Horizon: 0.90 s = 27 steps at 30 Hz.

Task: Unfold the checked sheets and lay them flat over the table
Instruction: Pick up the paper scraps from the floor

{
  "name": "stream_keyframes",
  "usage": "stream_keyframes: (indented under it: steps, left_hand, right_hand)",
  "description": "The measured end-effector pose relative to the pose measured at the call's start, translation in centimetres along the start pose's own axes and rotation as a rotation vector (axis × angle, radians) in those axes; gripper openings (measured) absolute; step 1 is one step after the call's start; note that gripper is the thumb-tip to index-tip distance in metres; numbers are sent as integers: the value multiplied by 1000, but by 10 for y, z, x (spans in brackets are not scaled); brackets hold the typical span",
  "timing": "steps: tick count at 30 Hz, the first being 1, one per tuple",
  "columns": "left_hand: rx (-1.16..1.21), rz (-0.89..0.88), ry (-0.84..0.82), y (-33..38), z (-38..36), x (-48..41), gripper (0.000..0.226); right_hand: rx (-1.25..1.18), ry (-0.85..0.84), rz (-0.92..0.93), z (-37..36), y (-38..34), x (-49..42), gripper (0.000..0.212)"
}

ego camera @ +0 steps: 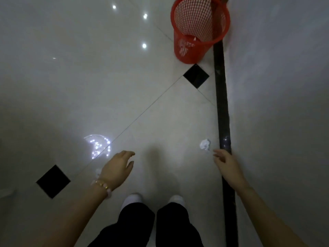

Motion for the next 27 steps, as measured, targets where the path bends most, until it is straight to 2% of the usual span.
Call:
stream_keyframes:
  steps: [3, 5, 10, 14, 17, 22, 24, 27]
  left_hand:
    - [-217, -225, -15, -32, -50, -50, 35]
    - [-274, -313, 9, -57, -71, -73, 43]
    - [-358, -388, 137, -96, -96, -91, 53]
    - [-366, -428, 192, -100, -105, -78, 58]
    - [-370, -405, 205, -96, -106, -72, 44]
    - [-279, -352, 202, -94, -90, -67, 48]
    - [-232, -299, 274, -108, -70, -60, 48]
    - [-72, -124, 444, -149, -30, -31, 46]
  right_hand:
    - [92, 47, 77, -41, 27, -57, 36]
    - [120, 103, 152, -61, 42, -86, 39]
    - [291, 355, 278, -82, 58, -124, 45]
    - [377, 460, 291, -81, 54, -129, 29]
    - [268, 429, 280, -81, 39, -123, 21]
    - [32, 302, 378, -110, -5, -111, 17]
    - [-24, 216, 393, -125, -21, -110, 18]
    - [-91, 144, 388, -142, -41, -106, 19]
Point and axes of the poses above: each hand's wrist, its own x-axis away from the middle knuckle, its own z-axis out of the back of the hand, y = z × x, the point moved 7 cm from there along -x, towards the middle knuckle, and after that the axes turned 13 degrees about x, right-handed, at the moved point
